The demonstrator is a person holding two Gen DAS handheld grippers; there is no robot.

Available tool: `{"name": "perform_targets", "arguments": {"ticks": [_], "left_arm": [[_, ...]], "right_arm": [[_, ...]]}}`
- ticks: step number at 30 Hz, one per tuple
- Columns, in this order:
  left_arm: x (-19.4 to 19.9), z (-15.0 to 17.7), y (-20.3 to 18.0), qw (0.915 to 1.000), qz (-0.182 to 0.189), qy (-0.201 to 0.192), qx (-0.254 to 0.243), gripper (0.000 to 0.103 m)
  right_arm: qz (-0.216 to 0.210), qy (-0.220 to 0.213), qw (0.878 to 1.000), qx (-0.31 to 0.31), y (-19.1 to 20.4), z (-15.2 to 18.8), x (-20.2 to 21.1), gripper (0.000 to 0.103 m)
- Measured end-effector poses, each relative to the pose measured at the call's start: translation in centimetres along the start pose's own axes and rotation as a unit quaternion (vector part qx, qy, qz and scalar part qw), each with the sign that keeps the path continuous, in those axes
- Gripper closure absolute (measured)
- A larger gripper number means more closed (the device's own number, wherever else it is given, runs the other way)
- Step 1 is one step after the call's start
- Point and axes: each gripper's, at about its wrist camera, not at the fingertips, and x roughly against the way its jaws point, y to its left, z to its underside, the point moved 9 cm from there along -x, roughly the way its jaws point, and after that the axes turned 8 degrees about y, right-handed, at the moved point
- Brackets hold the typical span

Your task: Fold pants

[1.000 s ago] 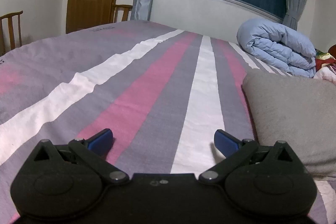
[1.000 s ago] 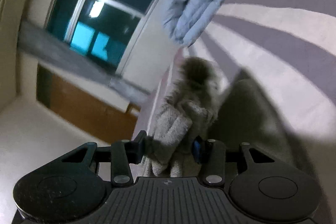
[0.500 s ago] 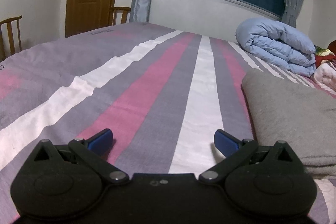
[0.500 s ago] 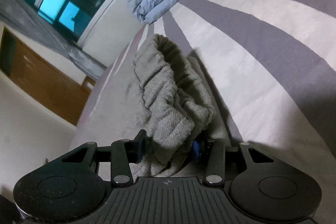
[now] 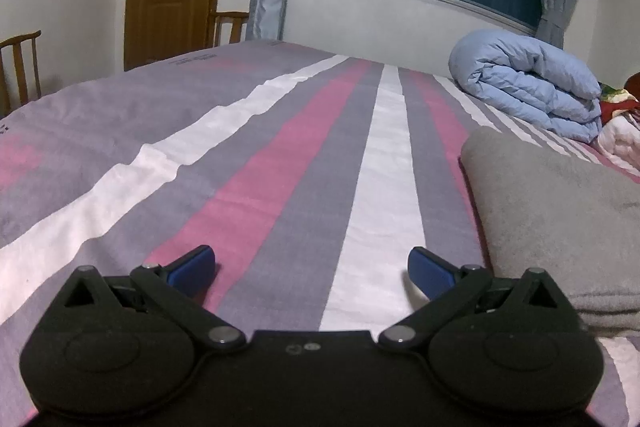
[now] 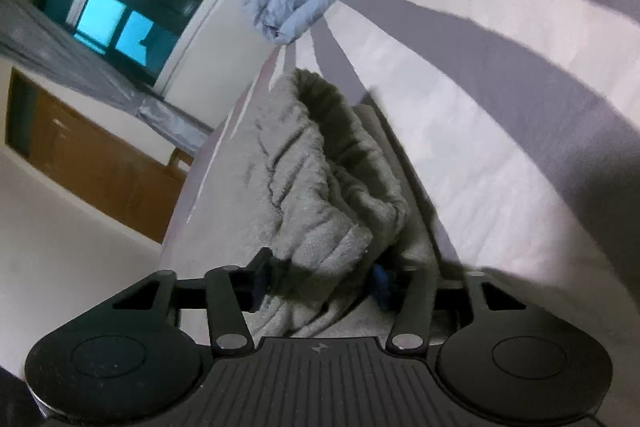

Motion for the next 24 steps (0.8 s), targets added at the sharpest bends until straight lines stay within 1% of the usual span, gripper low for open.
{"name": "perform_targets", "arguments": {"ticks": [1, 2, 3, 4, 5, 6, 7, 8, 9, 10, 11, 13, 14, 16, 17, 19, 21, 22, 24], "left_arm": [[0.0, 0.0, 0.0, 1.0000, 0.000, 0.000, -0.001, 0.006], [0.0, -0.1, 0.0, 1.0000, 0.000, -0.002, 0.000, 0.006], [0.2, -0.3, -0.1, 1.0000, 0.001, -0.009, -0.001, 0.006], [0.4, -0.6, -0.5, 0.9998, 0.006, -0.019, -0.004, 0.006], [0.5, -1.1, -0.9, 0.9995, 0.014, -0.029, -0.004, 0.006], [0.5, -1.6, -1.4, 0.9992, 0.022, -0.034, -0.004, 0.006], [0.5, -2.2, -1.9, 0.9984, 0.037, -0.042, -0.004, 0.006], [0.6, -2.8, -2.4, 0.9976, 0.047, -0.052, -0.001, 0.006], [0.5, -3.5, -2.9, 0.9961, 0.062, -0.062, 0.002, 0.006], [0.3, -4.1, -3.6, 0.9950, 0.077, -0.064, 0.000, 0.006], [-0.2, -4.7, -4.3, 0.9946, 0.081, -0.063, -0.009, 0.006], [-1.3, -6.1, -5.4, 0.9948, 0.065, -0.069, -0.039, 0.006], [-2.0, -6.4, -5.8, 0.9948, 0.061, -0.064, -0.050, 0.006], [-3.6, -6.8, -6.5, 0.9945, 0.069, -0.052, -0.059, 0.006], [-4.2, -6.7, -6.8, 0.9938, 0.080, -0.049, -0.059, 0.006], [-5.0, -6.2, -7.0, 0.9939, 0.088, -0.040, -0.054, 0.006], [-5.7, -5.9, -7.2, 0.9942, 0.089, -0.026, -0.055, 0.006], [-5.9, -5.9, -7.2, 0.9945, 0.088, -0.023, -0.052, 0.006], [-6.4, -5.9, -6.9, 0.9946, 0.097, -0.016, -0.034, 0.006]], "right_arm": [[0.006, -0.021, 1.000, 0.002, 0.1, -0.6, 0.9, 0.032], [0.017, -0.045, 0.999, 0.006, -0.1, -1.2, 2.4, 0.024], [0.023, -0.071, 0.997, 0.016, 0.3, -1.6, 3.4, 0.024], [0.014, -0.087, 0.995, 0.036, 1.0, -2.3, 4.2, 0.024], [0.008, -0.088, 0.995, 0.055, 1.7, -2.8, 4.1, 0.024], [0.007, -0.086, 0.994, 0.071, 2.4, -3.2, 3.8, 0.026], [-0.001, -0.084, 0.993, 0.086, 3.2, -3.6, 3.3, 0.031], [-0.009, -0.079, 0.992, 0.094, 3.6, -4.0, 2.6, 0.047], [-0.005, -0.075, 0.992, 0.098, 3.8, -4.4, 1.9, 0.058], [0.001, -0.072, 0.992, 0.099, 3.6, -5.0, 0.9, 0.059], [0.000, -0.071, 0.992, 0.099, 3.3, -5.5, 0.1, 0.061], [0.003, -0.074, 0.991, 0.108, 2.7, -6.0, -0.5, 0.061], [0.000, -0.072, 0.991, 0.111, 2.7, -6.1, -1.0, 0.061], [0.001, -0.072, 0.990, 0.122, 2.5, -6.3, -1.8, 0.060], [-0.001, -0.071, 0.988, 0.134, 2.3, -6.1, -1.7, 0.060], [-0.007, -0.054, 0.987, 0.151, 2.3, -6.6, -3.2, 0.060], [-0.037, -0.027, 0.984, 0.170, 2.9, -6.4, -4.2, 0.060], [-0.061, -0.016, 0.982, 0.180, 3.3, -6.3, -4.6, 0.060], [-0.091, 0.001, 0.982, 0.167, 2.9, -6.5, -5.4, 0.060]]}}
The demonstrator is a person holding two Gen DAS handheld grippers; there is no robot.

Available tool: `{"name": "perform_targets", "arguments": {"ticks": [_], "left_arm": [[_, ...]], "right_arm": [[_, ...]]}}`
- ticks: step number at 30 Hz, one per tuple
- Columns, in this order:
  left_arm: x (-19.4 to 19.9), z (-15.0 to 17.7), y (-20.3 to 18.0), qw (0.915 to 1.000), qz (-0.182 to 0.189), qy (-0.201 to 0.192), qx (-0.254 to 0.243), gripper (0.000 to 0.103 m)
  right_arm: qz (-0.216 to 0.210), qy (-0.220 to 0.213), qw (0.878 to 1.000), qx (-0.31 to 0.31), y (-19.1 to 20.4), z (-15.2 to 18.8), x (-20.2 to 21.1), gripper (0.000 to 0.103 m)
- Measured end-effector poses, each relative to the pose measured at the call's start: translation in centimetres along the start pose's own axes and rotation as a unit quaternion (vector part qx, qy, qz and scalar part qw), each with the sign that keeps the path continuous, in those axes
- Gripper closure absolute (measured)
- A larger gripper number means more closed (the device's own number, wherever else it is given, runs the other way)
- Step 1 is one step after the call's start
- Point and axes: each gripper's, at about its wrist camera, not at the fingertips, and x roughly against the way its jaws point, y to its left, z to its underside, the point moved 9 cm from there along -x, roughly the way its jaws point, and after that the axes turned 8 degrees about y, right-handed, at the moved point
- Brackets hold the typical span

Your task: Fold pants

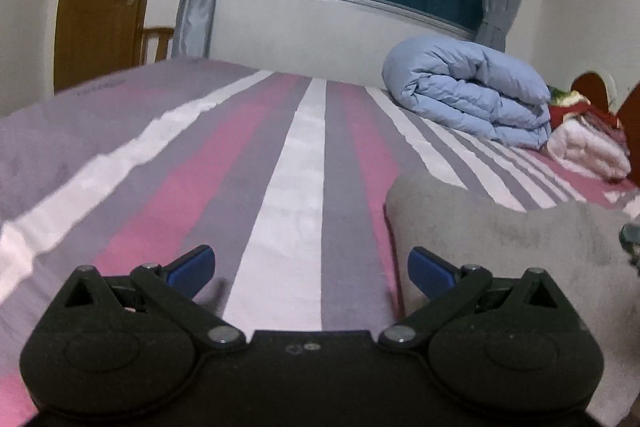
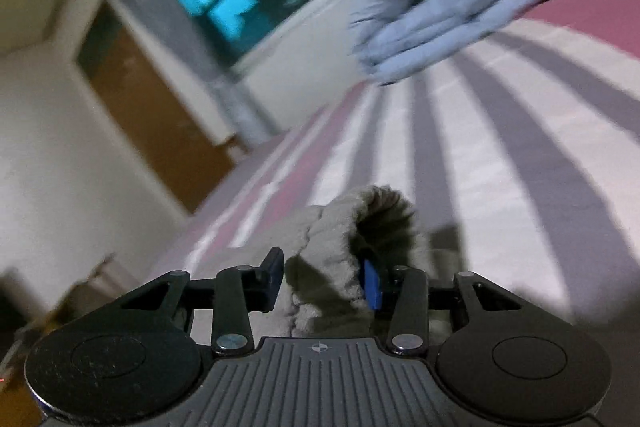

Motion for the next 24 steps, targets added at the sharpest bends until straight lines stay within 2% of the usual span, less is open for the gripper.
{"name": "perform_targets", "arguments": {"ticks": [1, 3, 4, 6, 7, 9, 11, 14, 16, 17, 18, 20, 24], "left_arm": [[-0.1, 0.1, 0.2, 1.0000, 0.001, 0.002, 0.006, 0.006], [-0.2, 0.3, 0.7, 0.9998, 0.002, 0.007, 0.016, 0.006], [-0.2, 0.3, 0.9, 0.9998, 0.000, 0.007, 0.021, 0.006], [-0.1, 0.4, 1.1, 0.9996, 0.003, 0.008, 0.029, 0.006], [-0.1, 0.4, 1.2, 0.9995, 0.003, 0.009, 0.031, 0.006], [-0.1, 0.4, 1.2, 0.9995, 0.003, 0.011, 0.031, 0.006], [-0.2, 0.4, 1.2, 0.9994, 0.001, 0.012, 0.032, 0.006], [-0.1, 0.5, 1.3, 0.9993, 0.004, 0.011, 0.036, 0.006], [-0.1, 0.4, 1.4, 0.9991, 0.006, 0.010, 0.041, 0.006], [-0.1, 0.5, 1.5, 0.9989, 0.009, 0.012, 0.044, 0.006], [-0.2, 0.5, 1.6, 0.9988, 0.010, 0.014, 0.046, 0.006], [-0.5, 0.7, 1.7, 0.9985, 0.010, 0.019, 0.050, 0.006], [0.2, 0.9, 2.4, 0.9971, 0.017, 0.012, 0.073, 0.006]], "right_arm": [[0.001, 0.005, 1.000, -0.023, -0.9, 0.0, -0.3, 0.061], [0.040, 0.011, 0.997, -0.058, -2.7, -0.1, -0.9, 0.085], [0.046, 0.000, 0.995, -0.090, -3.3, -0.6, -0.5, 0.087], [0.029, -0.030, 0.993, -0.114, -3.1, -1.4, 0.9, 0.094], [0.045, -0.029, 0.993, -0.105, -3.0, -1.2, 1.2, 0.094], [0.103, 0.017, 0.990, -0.097, -5.2, 0.8, -0.5, 0.094], [0.080, 0.008, 0.990, -0.114, -5.7, 0.7, -0.2, 0.093], [0.059, -0.038, 0.993, -0.094, -4.0, -0.4, 2.2, 0.093], [0.050, -0.049, 0.994, -0.089, -2.9, -0.3, 3.5, 0.091], [0.051, -0.053, 0.993, -0.090, -2.6, -0.2, 4.1, 0.082], [0.047, -0.053, 0.993, -0.098, -2.6, 0.0, 4.7, 0.061], [0.034, -0.066, 0.990, -0.121, -1.9, 0.8, 6.3, 0.039], [0.033, -0.081, 0.982, -0.167, -1.7, 2.3, 9.5, 0.039]]}}
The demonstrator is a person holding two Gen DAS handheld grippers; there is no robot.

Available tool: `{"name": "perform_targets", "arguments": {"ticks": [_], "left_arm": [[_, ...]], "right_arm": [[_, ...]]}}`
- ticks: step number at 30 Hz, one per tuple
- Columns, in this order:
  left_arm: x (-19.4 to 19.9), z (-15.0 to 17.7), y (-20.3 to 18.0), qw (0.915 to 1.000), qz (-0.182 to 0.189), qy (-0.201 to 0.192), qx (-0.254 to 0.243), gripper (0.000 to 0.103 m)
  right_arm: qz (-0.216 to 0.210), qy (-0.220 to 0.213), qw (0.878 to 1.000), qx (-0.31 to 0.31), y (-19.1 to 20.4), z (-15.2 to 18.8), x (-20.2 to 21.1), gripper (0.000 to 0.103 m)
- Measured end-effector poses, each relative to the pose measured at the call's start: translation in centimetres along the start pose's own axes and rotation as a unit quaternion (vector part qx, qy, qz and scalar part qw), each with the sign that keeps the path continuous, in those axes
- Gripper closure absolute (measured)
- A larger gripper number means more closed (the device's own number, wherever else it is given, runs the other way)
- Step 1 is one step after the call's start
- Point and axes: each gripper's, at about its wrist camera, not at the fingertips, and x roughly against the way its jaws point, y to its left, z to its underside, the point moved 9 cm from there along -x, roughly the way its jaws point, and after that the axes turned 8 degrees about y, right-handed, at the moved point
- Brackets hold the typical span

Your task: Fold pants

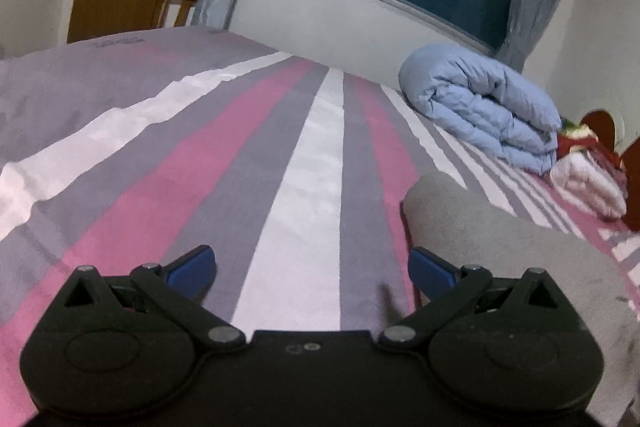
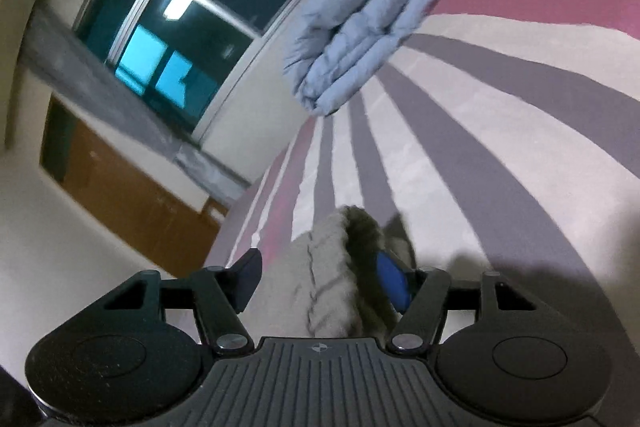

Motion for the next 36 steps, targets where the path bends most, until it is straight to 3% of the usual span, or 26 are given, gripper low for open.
{"name": "perform_targets", "arguments": {"ticks": [4, 10, 16, 18, 20, 23, 25, 27, 29, 30, 33, 36], "left_arm": [[2.1, 0.5, 0.6, 0.9999, -0.009, -0.004, 0.006, 0.006], [5.4, 1.5, -0.2, 0.9998, -0.015, -0.012, 0.003, 0.006], [6.2, 2.3, 0.1, 0.9997, -0.021, -0.006, 0.014, 0.006], [5.6, 2.3, 0.3, 0.9995, -0.026, 0.000, 0.018, 0.006], [5.1, 2.6, 0.2, 0.9995, -0.028, 0.008, 0.015, 0.006], [4.7, 2.7, 0.0, 0.9995, -0.029, 0.012, 0.008, 0.006], [4.8, 2.8, 0.0, 0.9995, -0.028, 0.011, 0.010, 0.006], [4.9, 2.9, 0.1, 0.9995, -0.028, 0.009, 0.011, 0.006], [5.0, 2.9, 0.2, 0.9995, -0.027, 0.007, 0.015, 0.006], [5.0, 2.9, 0.2, 0.9995, -0.026, 0.008, 0.015, 0.006], [4.9, 2.9, 0.3, 0.9994, -0.027, 0.010, 0.018, 0.006], [4.8, 2.9, 0.3, 0.9995, -0.024, 0.011, 0.019, 0.006]], "right_arm": [[0.003, 0.021, 0.999, -0.038, -1.0, 2.4, 2.2, 0.039], [-0.017, 0.046, 0.999, -0.002, -0.1, 2.9, 1.4, 0.040], [0.002, 0.094, 0.995, 0.012, 0.3, 5.4, -0.5, 0.054], [0.009, 0.080, 0.996, 0.031, 0.9, 5.3, -1.0, 0.073], [0.003, 0.065, 0.997, 0.047, 1.6, 5.1, -1.3, 0.079], [0.035, 0.077, 0.995, 0.054, 0.9, 5.3, -2.4, 0.080], [0.022, 0.075, 0.996, 0.050, 1.2, 5.3, -2.6, 0.080], [0.011, 0.048, 0.996, 0.069, 2.1, 4.8, -1.8, 0.086], [-0.041, 0.001, 0.995, 0.092, 4.7, 3.9, -0.1, 0.087], [-0.033, -0.009, 0.995, 0.098, 5.0, 3.7, 0.1, 0.087], [0.050, 0.034, 0.998, 0.032, 0.3, 4.7, -1.9, 0.087], [0.029, 0.032, 0.999, -0.011, -0.6, 4.8, -1.4, 0.086]]}}
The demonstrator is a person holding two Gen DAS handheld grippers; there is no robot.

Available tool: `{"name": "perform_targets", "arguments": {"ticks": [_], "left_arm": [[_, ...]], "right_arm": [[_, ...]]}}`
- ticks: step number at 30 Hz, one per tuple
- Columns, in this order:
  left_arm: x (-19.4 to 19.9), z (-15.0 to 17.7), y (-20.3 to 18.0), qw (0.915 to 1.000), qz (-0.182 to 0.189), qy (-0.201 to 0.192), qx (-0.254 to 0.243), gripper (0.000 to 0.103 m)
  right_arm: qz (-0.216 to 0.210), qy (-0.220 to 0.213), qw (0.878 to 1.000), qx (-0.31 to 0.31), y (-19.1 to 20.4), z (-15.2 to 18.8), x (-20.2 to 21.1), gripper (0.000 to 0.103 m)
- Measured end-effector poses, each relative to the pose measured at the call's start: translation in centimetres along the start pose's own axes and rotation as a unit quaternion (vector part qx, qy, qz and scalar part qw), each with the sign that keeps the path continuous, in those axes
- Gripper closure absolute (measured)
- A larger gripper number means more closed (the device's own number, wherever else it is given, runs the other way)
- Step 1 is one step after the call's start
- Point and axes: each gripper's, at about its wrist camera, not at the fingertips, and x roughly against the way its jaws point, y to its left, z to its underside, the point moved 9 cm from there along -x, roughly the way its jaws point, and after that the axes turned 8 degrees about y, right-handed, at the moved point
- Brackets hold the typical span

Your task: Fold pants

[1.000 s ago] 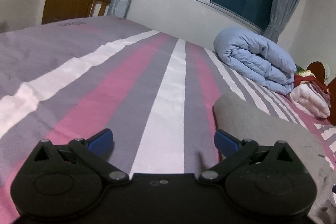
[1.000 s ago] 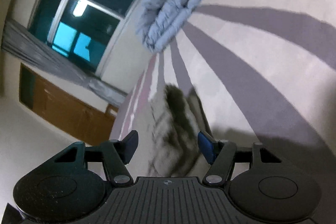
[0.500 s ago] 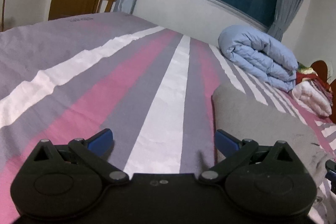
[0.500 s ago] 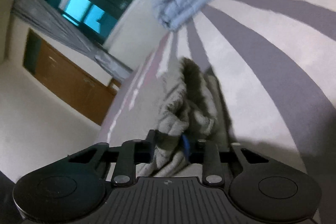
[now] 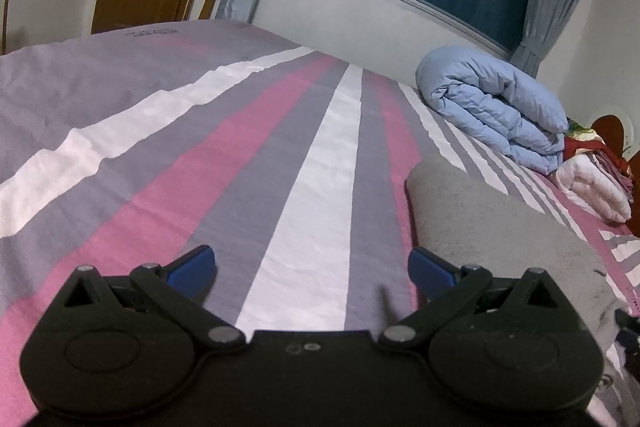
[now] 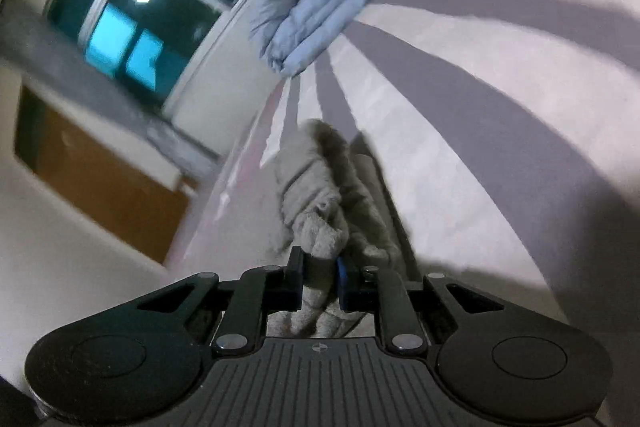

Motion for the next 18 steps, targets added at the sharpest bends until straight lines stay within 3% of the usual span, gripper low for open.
{"name": "perform_targets", "arguments": {"ticks": [1, 2, 3, 5, 13, 18], "left_arm": [[0.0, 0.0, 0.0, 1.0000, 0.001, 0.000, 0.000, 0.006], [-0.1, 0.0, 0.0, 1.0000, 0.002, -0.001, -0.001, 0.006], [-0.1, 0.0, 0.0, 1.0000, 0.002, -0.001, -0.001, 0.006], [-0.1, 0.0, -0.1, 1.0000, 0.005, -0.001, -0.001, 0.006], [-0.2, 0.0, -0.2, 0.9999, 0.012, -0.001, -0.004, 0.006], [-0.3, 0.1, -0.3, 0.9999, 0.016, 0.004, -0.005, 0.006]], "right_arm": [[-0.008, -0.003, 1.000, 0.003, 0.4, -0.1, 0.5, 0.085], [-0.015, -0.010, 1.000, 0.003, 0.7, -0.1, 1.1, 0.078], [-0.016, -0.021, 1.000, 0.000, 0.7, -0.1, 1.9, 0.061], [-0.021, -0.030, 0.999, -0.021, 0.1, -0.1, 3.0, 0.040], [-0.039, 0.017, 0.997, -0.065, -0.7, 0.3, 1.8, 0.041], [-0.023, 0.043, 0.997, -0.068, -1.1, 0.7, -0.8, 0.041]]}}
